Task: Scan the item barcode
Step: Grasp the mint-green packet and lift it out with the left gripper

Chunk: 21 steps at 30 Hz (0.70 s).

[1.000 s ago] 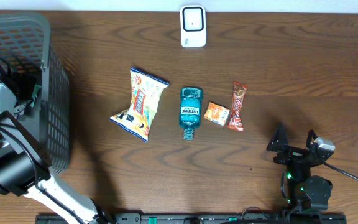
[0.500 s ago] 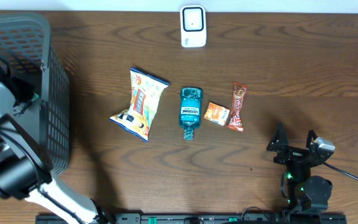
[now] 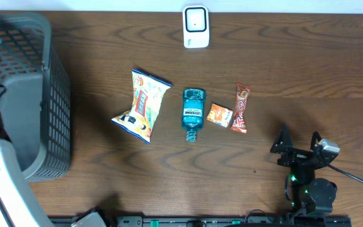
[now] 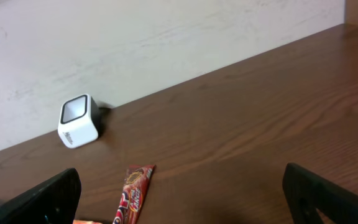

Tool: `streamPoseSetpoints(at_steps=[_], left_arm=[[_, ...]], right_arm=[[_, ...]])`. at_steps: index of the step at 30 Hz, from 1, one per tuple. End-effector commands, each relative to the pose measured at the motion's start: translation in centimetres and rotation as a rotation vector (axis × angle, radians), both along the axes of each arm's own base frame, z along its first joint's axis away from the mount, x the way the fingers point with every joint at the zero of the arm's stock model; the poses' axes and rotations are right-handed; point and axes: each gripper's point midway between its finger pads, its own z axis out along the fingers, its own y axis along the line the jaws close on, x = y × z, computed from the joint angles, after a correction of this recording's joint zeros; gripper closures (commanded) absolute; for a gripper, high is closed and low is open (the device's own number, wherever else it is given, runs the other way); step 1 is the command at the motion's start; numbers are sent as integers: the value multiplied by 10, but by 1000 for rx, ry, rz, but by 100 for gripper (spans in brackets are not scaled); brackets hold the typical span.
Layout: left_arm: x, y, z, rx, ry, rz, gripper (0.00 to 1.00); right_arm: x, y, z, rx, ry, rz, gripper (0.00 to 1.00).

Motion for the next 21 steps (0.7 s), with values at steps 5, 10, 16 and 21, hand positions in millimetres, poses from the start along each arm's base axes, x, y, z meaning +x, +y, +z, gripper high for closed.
streamPoseSetpoints(at_steps=[5, 10, 16, 21], left_arm=[[15, -219, 11, 256, -68, -826, 93], [2, -299, -35, 411, 12, -1128, 93], [3, -322, -128, 461, 337, -1224, 93], [3, -324, -204, 384, 604, -1262, 93]], right_arm=[[0, 1, 0, 2, 0, 2, 1], [0, 1, 0, 2, 0, 2, 1], [0, 1, 0, 2, 0, 2, 1], [0, 1, 0, 2, 0, 2, 1]])
